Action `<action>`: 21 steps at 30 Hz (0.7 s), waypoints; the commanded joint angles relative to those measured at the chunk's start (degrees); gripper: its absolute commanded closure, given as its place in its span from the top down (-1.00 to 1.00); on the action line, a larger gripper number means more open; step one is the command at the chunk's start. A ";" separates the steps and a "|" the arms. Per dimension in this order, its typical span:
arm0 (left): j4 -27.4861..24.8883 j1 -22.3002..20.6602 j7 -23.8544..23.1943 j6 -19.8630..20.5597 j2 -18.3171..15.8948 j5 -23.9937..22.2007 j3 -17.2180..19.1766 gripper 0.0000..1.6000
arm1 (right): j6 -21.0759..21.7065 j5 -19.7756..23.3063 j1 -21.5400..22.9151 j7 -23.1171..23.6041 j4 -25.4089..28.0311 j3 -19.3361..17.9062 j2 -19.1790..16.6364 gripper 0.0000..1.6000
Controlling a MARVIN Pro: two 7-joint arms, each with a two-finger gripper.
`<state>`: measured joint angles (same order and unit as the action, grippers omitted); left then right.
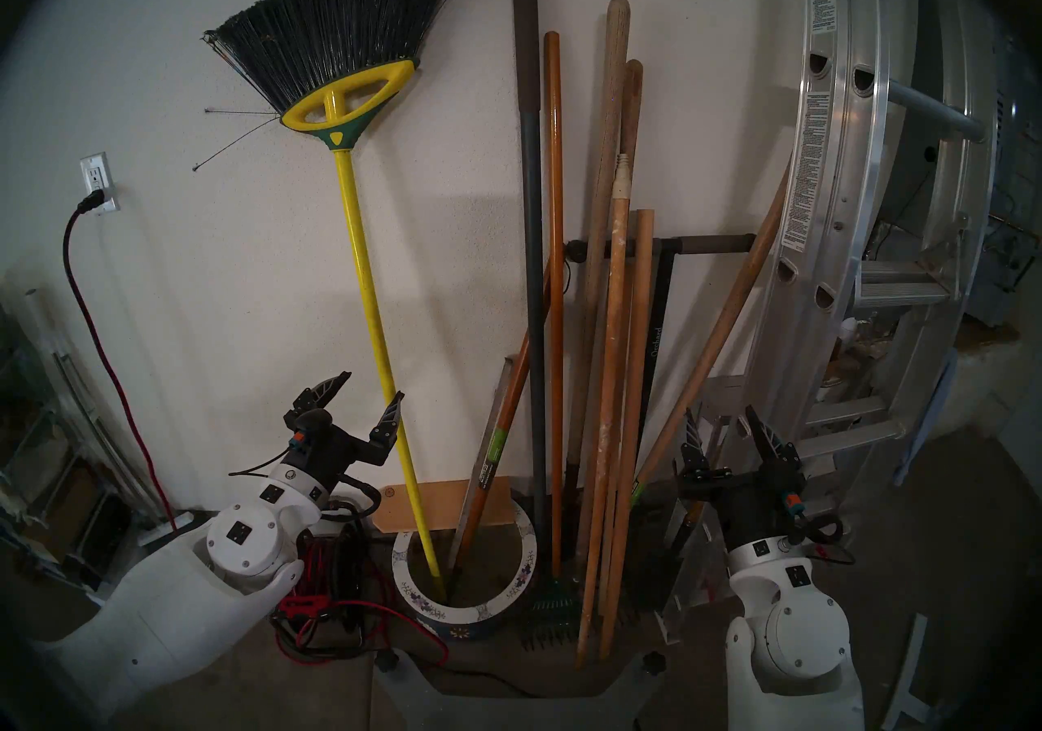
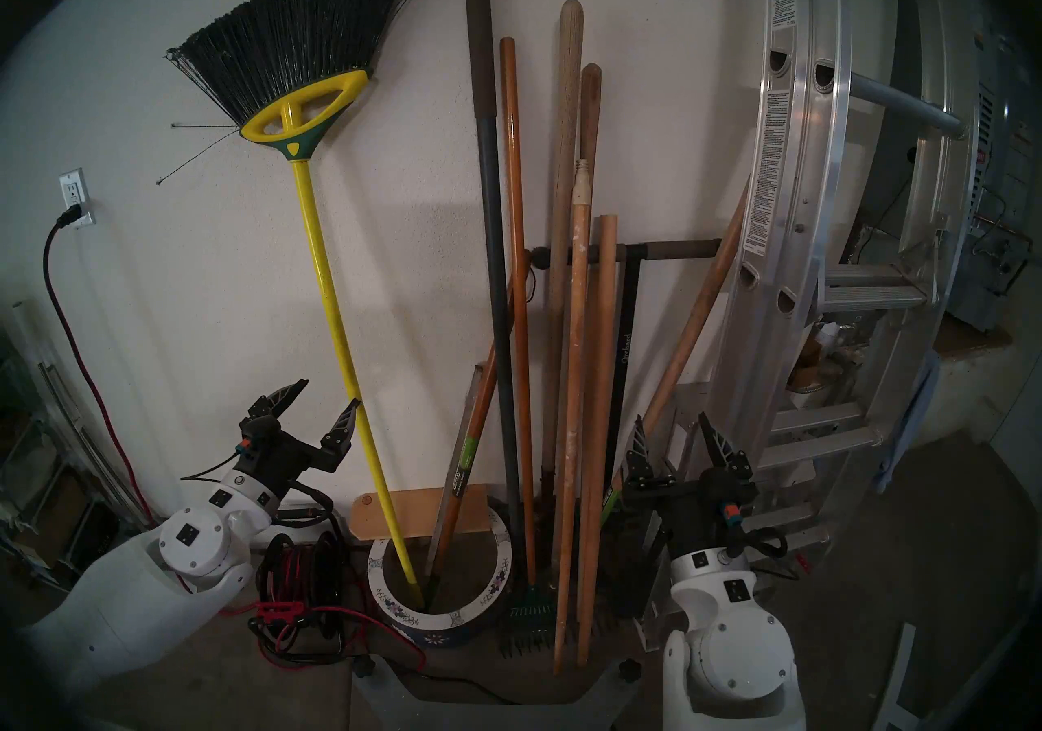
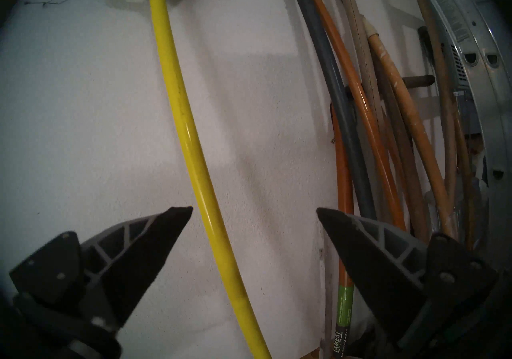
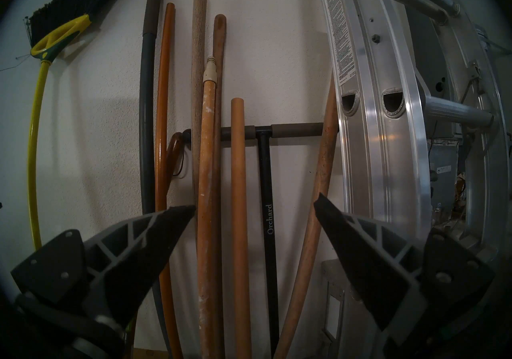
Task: Put wooden sticks into the pot
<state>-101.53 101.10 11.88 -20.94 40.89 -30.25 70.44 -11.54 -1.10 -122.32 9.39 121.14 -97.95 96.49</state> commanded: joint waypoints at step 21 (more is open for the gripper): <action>-17.89 19.91 12.57 4.77 -18.29 -13.64 8.60 1.00 | -0.43 -4.94 7.62 1.71 -9.24 -0.10 -4.14 1.00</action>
<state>-116.83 115.13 23.02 -15.89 27.01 -41.92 76.19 -12.13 -4.73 -120.18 10.70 114.64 -97.99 94.17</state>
